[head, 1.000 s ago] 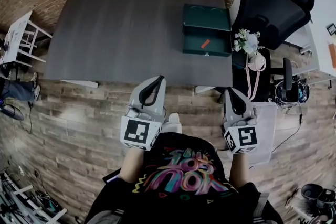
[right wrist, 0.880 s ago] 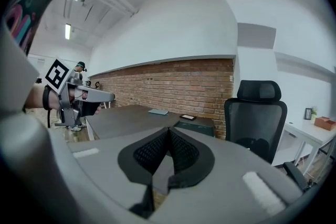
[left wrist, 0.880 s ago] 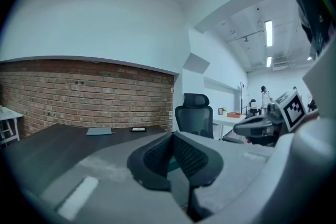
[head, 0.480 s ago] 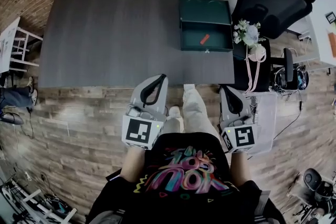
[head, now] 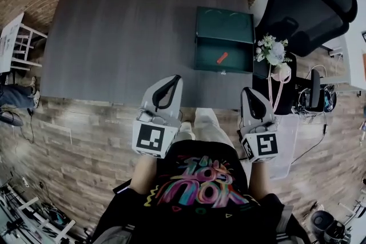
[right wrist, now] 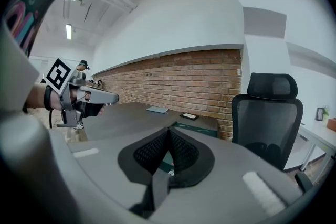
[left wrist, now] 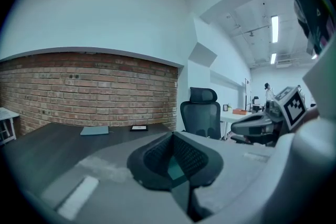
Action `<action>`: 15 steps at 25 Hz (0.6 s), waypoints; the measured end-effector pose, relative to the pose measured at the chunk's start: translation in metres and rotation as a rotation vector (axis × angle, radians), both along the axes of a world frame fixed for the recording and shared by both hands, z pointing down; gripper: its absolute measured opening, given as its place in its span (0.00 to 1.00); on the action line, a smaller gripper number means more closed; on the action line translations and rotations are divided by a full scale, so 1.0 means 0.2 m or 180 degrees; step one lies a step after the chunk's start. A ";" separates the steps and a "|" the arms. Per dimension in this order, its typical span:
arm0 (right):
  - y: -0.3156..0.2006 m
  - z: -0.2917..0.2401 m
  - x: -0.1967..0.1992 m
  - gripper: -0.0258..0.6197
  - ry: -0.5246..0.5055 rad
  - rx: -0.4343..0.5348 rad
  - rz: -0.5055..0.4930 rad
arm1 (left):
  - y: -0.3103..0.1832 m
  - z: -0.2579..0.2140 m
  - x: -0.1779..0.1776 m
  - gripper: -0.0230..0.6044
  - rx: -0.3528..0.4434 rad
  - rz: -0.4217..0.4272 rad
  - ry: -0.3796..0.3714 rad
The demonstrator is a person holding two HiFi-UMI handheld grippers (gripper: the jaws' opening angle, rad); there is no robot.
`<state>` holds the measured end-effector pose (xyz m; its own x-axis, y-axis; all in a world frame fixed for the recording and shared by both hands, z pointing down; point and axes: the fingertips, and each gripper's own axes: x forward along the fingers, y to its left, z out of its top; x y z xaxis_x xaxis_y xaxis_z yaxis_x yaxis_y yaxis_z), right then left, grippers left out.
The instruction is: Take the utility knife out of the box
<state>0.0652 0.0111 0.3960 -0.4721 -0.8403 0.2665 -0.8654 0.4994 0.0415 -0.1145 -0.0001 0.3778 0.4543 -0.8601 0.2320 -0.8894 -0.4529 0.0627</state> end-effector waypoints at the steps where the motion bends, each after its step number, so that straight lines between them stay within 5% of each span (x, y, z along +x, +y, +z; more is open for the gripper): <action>1: -0.05 0.00 0.02 0.04 0.0003 -0.0004 -0.0011 | -0.05 0.00 0.02 0.04 -0.0001 0.0001 -0.0002; 15: -0.72 -0.11 0.30 0.04 -0.0114 0.0121 -0.0147 | -0.66 -0.11 0.30 0.04 0.0096 -0.0098 -0.0049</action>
<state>0.1248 -0.1328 0.3738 -0.5193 -0.8266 0.2171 -0.8428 0.5374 0.0306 -0.0538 -0.1312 0.3549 0.4240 -0.8804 0.2125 -0.9037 -0.4267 0.0355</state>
